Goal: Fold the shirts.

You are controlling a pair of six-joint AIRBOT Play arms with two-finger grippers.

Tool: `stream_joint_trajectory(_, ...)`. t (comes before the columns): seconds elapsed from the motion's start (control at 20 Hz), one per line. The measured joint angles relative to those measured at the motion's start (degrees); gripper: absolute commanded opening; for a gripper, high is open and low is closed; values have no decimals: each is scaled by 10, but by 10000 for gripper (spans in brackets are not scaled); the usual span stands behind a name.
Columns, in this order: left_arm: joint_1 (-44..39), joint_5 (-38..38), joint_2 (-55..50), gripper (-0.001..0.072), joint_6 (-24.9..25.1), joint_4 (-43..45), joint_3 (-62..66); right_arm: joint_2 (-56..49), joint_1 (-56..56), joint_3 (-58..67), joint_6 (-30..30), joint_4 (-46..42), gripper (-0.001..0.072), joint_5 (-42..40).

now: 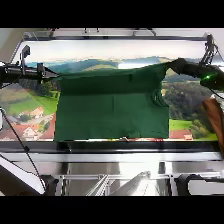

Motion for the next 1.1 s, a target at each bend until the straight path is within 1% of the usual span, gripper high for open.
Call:
stream_joint_trajectory(0.1,-1,-12,-17,24,-11,18,13,-10,-1,-13,7,-31,23,11)
stream_joint_trajectory(0.3,-1,-47,-43,23,-45,95,18,-30,-2,-60,15,-73,23,20)
stream_joint_trajectory(0.5,-1,-61,-52,22,-64,148,-23,-62,-2,-93,19,-89,23,20)
stream_joint_trajectory(0.75,-2,-65,-54,24,-69,181,-57,-90,-2,-104,26,-92,28,27)
stream_joint_trajectory(0.8,-3,-66,-54,47,-69,184,-56,-93,-2,-105,26,-93,123,31)
stream_joint_trajectory(0.85,-4,-70,-54,278,-69,185,-53,-94,-2,-106,26,-94,269,36)
stream_joint_trajectory(0.9,-5,-74,-54,416,-69,188,-46,-94,-2,-106,26,-92,296,46)
stream_joint_trajectory(0.95,-6,-81,-54,512,-72,189,-37,-93,-4,-105,26,-93,296,55)
stream_joint_trajectory(1.1,-5,-104,-47,513,-94,189,-2,-69,-27,-102,31,-94,296,110)
